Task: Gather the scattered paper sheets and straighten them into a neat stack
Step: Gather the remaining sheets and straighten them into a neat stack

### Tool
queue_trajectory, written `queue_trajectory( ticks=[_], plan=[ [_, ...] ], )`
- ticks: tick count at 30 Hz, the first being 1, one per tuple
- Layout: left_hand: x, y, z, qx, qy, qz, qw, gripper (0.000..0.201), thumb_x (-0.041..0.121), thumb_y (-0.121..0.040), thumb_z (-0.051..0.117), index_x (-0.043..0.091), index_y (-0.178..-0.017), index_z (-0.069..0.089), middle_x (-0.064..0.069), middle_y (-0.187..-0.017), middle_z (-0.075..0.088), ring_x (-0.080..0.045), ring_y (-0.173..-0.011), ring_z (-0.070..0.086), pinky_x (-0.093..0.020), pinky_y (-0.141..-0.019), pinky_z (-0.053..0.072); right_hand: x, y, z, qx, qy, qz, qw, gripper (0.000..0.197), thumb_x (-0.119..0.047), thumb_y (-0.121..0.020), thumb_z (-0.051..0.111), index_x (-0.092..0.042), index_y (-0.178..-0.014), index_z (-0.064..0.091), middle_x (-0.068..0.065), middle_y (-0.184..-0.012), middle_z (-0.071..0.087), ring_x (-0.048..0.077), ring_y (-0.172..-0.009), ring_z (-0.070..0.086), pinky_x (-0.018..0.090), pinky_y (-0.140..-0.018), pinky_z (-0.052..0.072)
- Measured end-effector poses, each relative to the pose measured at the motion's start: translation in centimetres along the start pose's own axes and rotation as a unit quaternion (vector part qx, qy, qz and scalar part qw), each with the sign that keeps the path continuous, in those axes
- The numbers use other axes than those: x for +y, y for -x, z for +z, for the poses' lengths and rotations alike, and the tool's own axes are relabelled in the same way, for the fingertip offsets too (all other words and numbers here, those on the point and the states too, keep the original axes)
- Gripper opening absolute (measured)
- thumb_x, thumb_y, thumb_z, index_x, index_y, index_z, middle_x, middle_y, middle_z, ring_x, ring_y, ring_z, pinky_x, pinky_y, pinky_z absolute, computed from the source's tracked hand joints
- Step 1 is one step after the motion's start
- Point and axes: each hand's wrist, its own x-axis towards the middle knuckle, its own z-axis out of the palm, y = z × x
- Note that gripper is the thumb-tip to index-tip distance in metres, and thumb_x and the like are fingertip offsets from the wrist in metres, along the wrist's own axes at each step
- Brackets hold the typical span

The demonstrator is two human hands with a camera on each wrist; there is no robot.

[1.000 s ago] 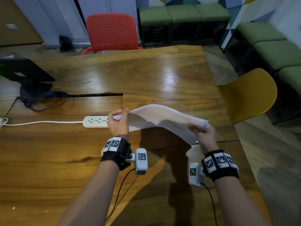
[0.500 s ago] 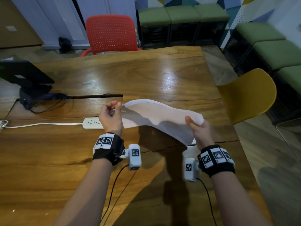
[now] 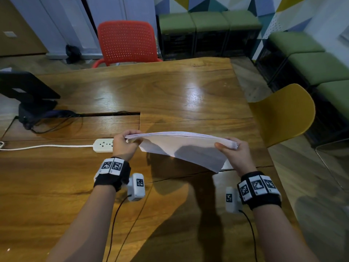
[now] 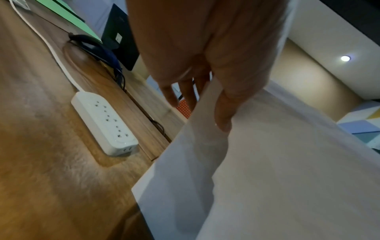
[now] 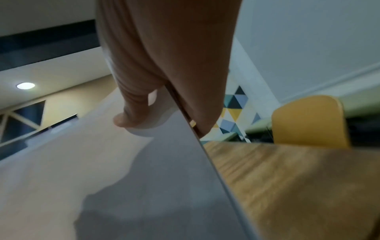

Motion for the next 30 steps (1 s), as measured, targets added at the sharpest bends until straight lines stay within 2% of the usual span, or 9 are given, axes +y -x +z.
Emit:
queue_trajectory(
  ticks=[4,7,9,15,18,20,25,27,30],
  plan=[
    [0.5,-0.5,-0.8,-0.015,-0.013,0.042,0.999,0.024,-0.013,-0.080,0.060,0.008,-0.090,0.066,-0.013,-0.085,0.065,-0.030,-0.087,0.061,-0.022,-0.068,0.048,-1.1,-0.8,-0.8,-0.040,0.227,-0.105,0.967,0.022,-0.008,-0.076,0.075,-0.017,-0.097,0.074,-0.004,-0.092,0.072,0.009,-0.086,0.066,0.028,-0.080,0.053],
    [3.4,0.4,-0.2,-0.016,0.045,0.086,0.995,0.026,-0.015,-0.080,0.060,0.009,-0.091,0.059,-0.017,-0.081,0.060,-0.009,-0.078,0.059,-0.010,-0.061,0.046,-2.5,-1.4,-0.1,-0.082,0.399,-0.145,0.902,0.028,-0.023,-0.079,0.074,-0.022,-0.107,0.071,-0.004,-0.100,0.073,0.014,-0.095,0.067,0.036,-0.085,0.054],
    [6.0,1.6,0.9,-0.057,0.087,0.147,0.984,0.032,-0.019,-0.077,0.061,0.008,-0.094,0.055,-0.002,-0.082,0.057,0.006,-0.074,0.056,-0.009,-0.066,0.045,-3.3,-1.5,1.1,-0.095,0.432,-0.176,0.880,0.032,-0.035,-0.082,0.071,-0.020,-0.109,0.070,-0.002,-0.103,0.073,0.017,-0.097,0.066,0.041,-0.090,0.051],
    [10.2,4.0,1.9,-0.129,0.019,0.272,0.953,0.027,-0.002,-0.080,0.068,0.017,-0.098,0.062,0.001,-0.087,0.064,-0.011,-0.082,0.060,-0.021,-0.071,0.051,-4.9,-0.1,3.7,-0.115,0.303,-0.217,0.921,0.048,-0.052,-0.088,0.051,-0.010,-0.070,0.061,0.011,-0.062,0.060,0.026,-0.057,0.055,0.046,-0.058,0.047],
    [8.7,2.7,-0.3,-0.091,-0.046,0.199,0.975,0.021,0.023,-0.076,0.078,0.018,-0.093,0.067,0.007,-0.085,0.067,-0.006,-0.080,0.062,-0.022,-0.072,0.052,-5.4,0.0,2.2,-0.073,0.155,-0.153,0.973,0.041,-0.043,-0.089,0.059,-0.005,-0.074,0.065,0.019,-0.074,0.066,0.036,-0.068,0.062,0.050,-0.064,0.050],
    [7.7,2.4,-1.5,-0.078,-0.020,0.145,0.986,0.019,0.021,-0.076,0.077,0.019,-0.092,0.067,0.011,-0.085,0.068,0.001,-0.078,0.063,-0.021,-0.071,0.053,-5.9,0.0,1.1,-0.047,0.052,-0.101,0.992,0.024,-0.026,-0.090,0.063,-0.004,-0.083,0.068,0.019,-0.085,0.069,0.035,-0.080,0.067,0.048,-0.072,0.054],
    [8.0,2.9,-0.8,-0.078,0.280,0.050,0.956,0.024,-0.003,-0.085,0.063,0.017,-0.098,0.062,0.013,-0.085,0.075,-0.001,-0.085,0.069,-0.016,-0.073,0.054,-6.0,0.4,0.8,-0.023,-0.055,-0.065,0.996,0.018,-0.014,-0.089,0.064,-0.001,-0.099,0.067,0.013,-0.094,0.072,0.025,-0.086,0.068,0.036,-0.075,0.055],
    [8.0,2.9,-0.1,-0.080,0.313,0.033,0.946,0.023,-0.001,-0.084,0.065,0.015,-0.100,0.062,0.009,-0.089,0.075,-0.006,-0.088,0.069,-0.020,-0.075,0.055,-5.8,0.7,1.2,-0.037,-0.079,-0.081,0.993,0.011,-0.008,-0.087,0.065,-0.014,-0.096,0.067,-0.005,-0.089,0.074,0.011,-0.084,0.069,0.024,-0.072,0.055],
    [7.5,3.3,0.9,-0.083,0.324,-0.004,0.942,0.036,0.006,-0.071,0.060,0.008,-0.107,0.060,0.001,-0.092,0.070,-0.005,-0.082,0.068,-0.021,-0.070,0.053,-5.6,0.9,1.6,-0.071,-0.094,-0.108,0.987,0.033,0.001,-0.080,0.068,-0.025,-0.098,0.063,-0.006,-0.096,0.070,0.001,-0.087,0.068,0.022,-0.074,0.055]
  ],
)
